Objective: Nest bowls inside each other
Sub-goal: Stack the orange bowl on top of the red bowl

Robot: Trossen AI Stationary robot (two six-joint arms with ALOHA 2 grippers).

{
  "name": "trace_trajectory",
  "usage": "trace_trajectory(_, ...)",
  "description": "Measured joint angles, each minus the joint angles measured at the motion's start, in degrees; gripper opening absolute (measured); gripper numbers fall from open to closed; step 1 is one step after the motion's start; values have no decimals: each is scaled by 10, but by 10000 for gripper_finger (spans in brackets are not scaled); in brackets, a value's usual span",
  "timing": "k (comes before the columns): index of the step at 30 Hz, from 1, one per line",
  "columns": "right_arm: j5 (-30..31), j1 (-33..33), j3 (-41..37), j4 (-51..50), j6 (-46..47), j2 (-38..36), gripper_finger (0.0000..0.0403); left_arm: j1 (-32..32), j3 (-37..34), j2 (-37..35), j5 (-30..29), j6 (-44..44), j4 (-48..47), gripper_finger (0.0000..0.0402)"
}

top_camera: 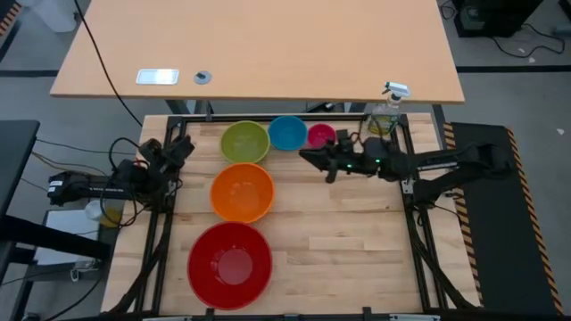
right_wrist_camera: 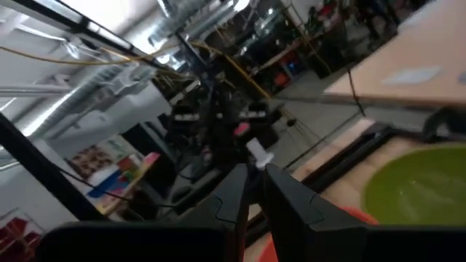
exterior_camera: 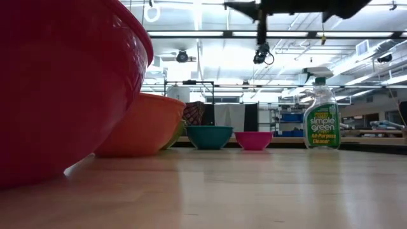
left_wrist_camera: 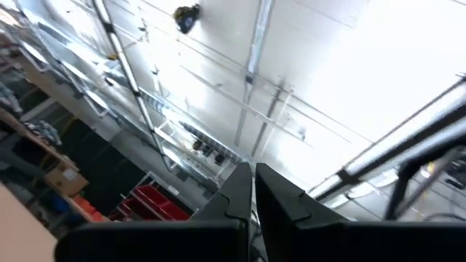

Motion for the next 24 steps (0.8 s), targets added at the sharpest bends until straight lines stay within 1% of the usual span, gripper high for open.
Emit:
trace_trajectory(2,-8,-4,17,-1,4,29,57,0,0,0,-8,0,0,25)
trace_trajectory(5,-31,-5,57,-11,-21,70,57,0,1,0,-27,0,-1,25)
trace_trajectory(6,-41,-5,79,-36,-32,84,57,0,3,0,-40,0,-10,25)
trace_trajectory(8,-51,-3,143,-128,-49,112,55,0,20,0,-60,0,-49,25)
trace_trajectory(10,-52,-2,218,-266,-70,147,51,0,48,0,-68,4,-121,25)
trace_trajectory(12,-32,-2,288,-397,-89,187,46,0,89,1,-70,13,-225,25)
trace_trajectory(13,-17,-3,317,-453,-92,207,44,0,112,3,-71,19,-288,25)
trace_trajectory(15,0,-8,363,-531,-96,244,42,0,164,11,-74,19,-412,25)
trace_trajectory(17,-9,-14,392,-572,-112,273,45,0,213,25,-77,16,-514,25)
trace_trajectory(19,-47,-20,408,-575,-133,295,59,0,257,38,-78,15,-589,25)
trace_trajectory(22,-92,-26,418,-571,-129,320,96,0,311,55,-79,15,-666,28)
trace_trajectory(24,-102,-29,418,-574,-123,332,133,0,339,66,-80,15,-712,36)
